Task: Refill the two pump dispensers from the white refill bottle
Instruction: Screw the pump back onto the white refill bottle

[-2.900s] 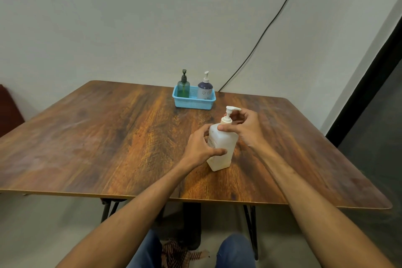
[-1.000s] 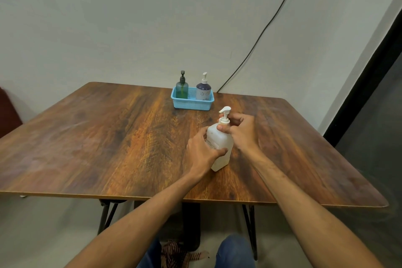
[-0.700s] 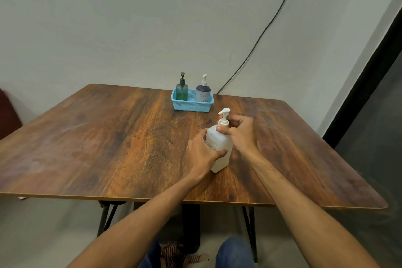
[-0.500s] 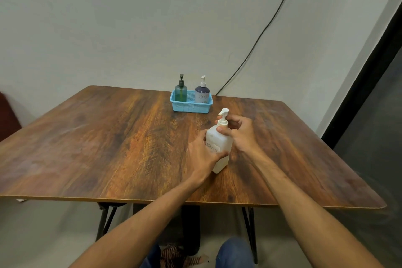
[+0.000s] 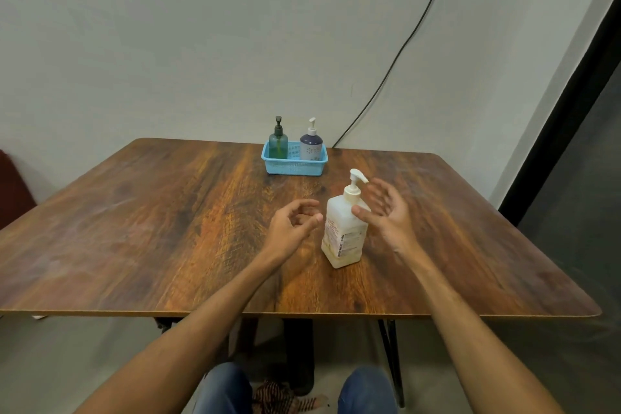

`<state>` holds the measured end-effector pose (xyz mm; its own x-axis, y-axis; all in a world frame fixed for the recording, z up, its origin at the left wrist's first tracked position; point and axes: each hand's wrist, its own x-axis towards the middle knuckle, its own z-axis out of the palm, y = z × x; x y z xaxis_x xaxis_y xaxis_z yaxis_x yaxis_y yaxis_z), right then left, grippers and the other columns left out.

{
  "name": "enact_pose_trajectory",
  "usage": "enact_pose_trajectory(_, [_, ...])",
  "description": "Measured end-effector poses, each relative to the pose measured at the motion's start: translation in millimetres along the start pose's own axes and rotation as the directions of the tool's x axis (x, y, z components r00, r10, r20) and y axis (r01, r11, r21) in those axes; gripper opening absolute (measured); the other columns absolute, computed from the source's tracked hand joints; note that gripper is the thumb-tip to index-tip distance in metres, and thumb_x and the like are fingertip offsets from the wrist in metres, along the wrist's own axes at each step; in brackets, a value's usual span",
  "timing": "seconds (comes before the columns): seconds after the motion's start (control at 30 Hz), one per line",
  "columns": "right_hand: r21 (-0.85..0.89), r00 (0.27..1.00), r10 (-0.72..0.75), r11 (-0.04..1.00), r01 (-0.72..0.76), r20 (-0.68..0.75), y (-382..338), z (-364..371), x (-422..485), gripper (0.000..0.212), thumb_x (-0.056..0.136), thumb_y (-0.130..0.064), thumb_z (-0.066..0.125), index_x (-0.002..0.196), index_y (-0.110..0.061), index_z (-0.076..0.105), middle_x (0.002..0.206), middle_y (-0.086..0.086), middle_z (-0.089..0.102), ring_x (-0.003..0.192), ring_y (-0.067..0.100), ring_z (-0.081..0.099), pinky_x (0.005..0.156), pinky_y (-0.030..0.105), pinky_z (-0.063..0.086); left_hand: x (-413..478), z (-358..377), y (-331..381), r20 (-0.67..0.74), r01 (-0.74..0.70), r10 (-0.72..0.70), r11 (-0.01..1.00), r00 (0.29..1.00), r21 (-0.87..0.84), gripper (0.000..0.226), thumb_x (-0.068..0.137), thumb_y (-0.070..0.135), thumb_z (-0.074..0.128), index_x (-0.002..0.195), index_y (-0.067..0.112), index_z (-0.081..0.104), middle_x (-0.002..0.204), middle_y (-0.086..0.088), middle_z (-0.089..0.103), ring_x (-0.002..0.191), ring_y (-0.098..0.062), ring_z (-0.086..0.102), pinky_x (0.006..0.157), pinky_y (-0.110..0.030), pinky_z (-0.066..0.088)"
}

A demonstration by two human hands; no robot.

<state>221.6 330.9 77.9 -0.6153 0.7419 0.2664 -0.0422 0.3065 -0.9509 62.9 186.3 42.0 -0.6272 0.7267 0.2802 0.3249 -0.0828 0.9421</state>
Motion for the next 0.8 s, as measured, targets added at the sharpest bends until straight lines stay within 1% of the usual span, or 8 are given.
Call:
enact_pose_trajectory(0.13, [-0.014,0.995,0.042,0.999,-0.043,-0.088,20,15,-28,0.094,0.059,-0.04,0.091,0.141,-0.023,0.048,0.138,-0.002,0.057,0.121,0.015,0.057,0.098,0.041,0.053,13,-2,-1,0.162,0.027,-0.023,0.999,0.987,-0.021,0.055,0.087,0.01,0.074,0.137,0.022,0.054,0.127,0.001,0.064,0.113,-0.015,0.065,0.092,-0.033,0.059])
enact_pose_trajectory(0.2, [-0.013,0.997,0.038,0.999,-0.039,-0.073,26,23,-38,0.085,0.064,-0.026,0.093,0.137,-0.021,0.049,0.13,-0.008,0.06,0.117,0.009,0.058,0.088,0.029,0.057,16,-3,-4,0.245,0.061,-0.053,0.998,0.968,-0.025,0.066,0.086,0.011,0.076,0.144,0.026,0.047,0.137,0.002,0.057,0.121,-0.016,0.06,0.097,-0.038,0.057])
enact_pose_trajectory(0.3, [-0.025,0.998,0.019,0.999,-0.02,-0.053,32,31,-43,0.081,0.066,-0.015,0.092,0.134,-0.023,0.048,0.117,-0.022,0.057,0.103,-0.013,0.056,0.072,0.009,0.052,19,-2,-6,0.346,0.09,-0.082,0.996,0.935,-0.008,0.077,0.086,0.01,0.075,0.151,0.029,0.038,0.149,0.005,0.048,0.132,-0.017,0.052,0.106,-0.04,0.051])
enact_pose_trajectory(0.4, [-0.06,0.996,0.002,0.998,-0.007,-0.092,34,36,-42,0.082,0.064,-0.017,0.093,0.132,-0.026,0.049,0.118,-0.018,0.059,0.106,-0.006,0.058,0.072,0.011,0.053,21,0,-5,0.425,0.124,-0.097,0.992,0.9,-0.036,0.079,0.089,0.008,0.072,0.154,0.029,0.033,0.147,0.011,0.047,0.13,-0.008,0.052,0.103,-0.03,0.049])
enact_pose_trajectory(0.47, [-0.088,0.993,-0.01,0.996,-0.001,-0.12,37,38,-41,0.081,0.063,-0.021,0.094,0.131,-0.022,0.051,0.122,-0.011,0.061,0.112,0.006,0.06,0.079,0.02,0.057,22,0,-6,0.445,0.133,-0.102,0.99,0.89,-0.039,0.074,0.089,0.009,0.072,0.151,0.03,0.037,0.143,0.015,0.052,0.125,-0.004,0.056,0.099,-0.031,0.054])
enact_pose_trajectory(0.57, [-0.122,0.991,-0.015,0.993,-0.001,-0.129,39,36,-38,0.082,0.062,-0.025,0.094,0.134,-0.018,0.054,0.124,-0.005,0.064,0.113,0.012,0.061,0.087,0.034,0.059,21,2,-9,0.437,0.1,-0.08,0.995,0.896,-0.023,0.063,0.092,0.011,0.07,0.148,0.025,0.046,0.139,0.009,0.059,0.12,-0.013,0.063,0.09,-0.035,0.059])
enact_pose_trajectory(0.7, [-0.119,0.997,-0.026,0.993,0.017,-0.072,33,30,-35,0.072,0.066,-0.017,0.092,0.129,-0.015,0.058,0.119,-0.006,0.065,0.109,0.007,0.061,0.072,0.011,0.054,22,3,-8,0.406,0.062,-0.044,0.998,0.913,-0.029,0.056,0.091,0.01,0.071,0.143,0.02,0.052,0.134,0.005,0.063,0.112,-0.015,0.068,0.083,-0.034,0.062])
enact_pose_trajectory(0.8, [-0.096,1.0,-0.017,0.995,0.015,-0.017,26,25,-31,0.069,0.067,-0.014,0.091,0.128,-0.017,0.058,0.114,-0.013,0.065,0.103,-0.002,0.061,0.07,0.008,0.051,24,1,-5,0.382,0.047,-0.038,0.999,0.923,-0.013,0.057,0.087,0.014,0.076,0.14,0.02,0.055,0.129,0.003,0.066,0.109,-0.022,0.069,0.081,-0.038,0.063])
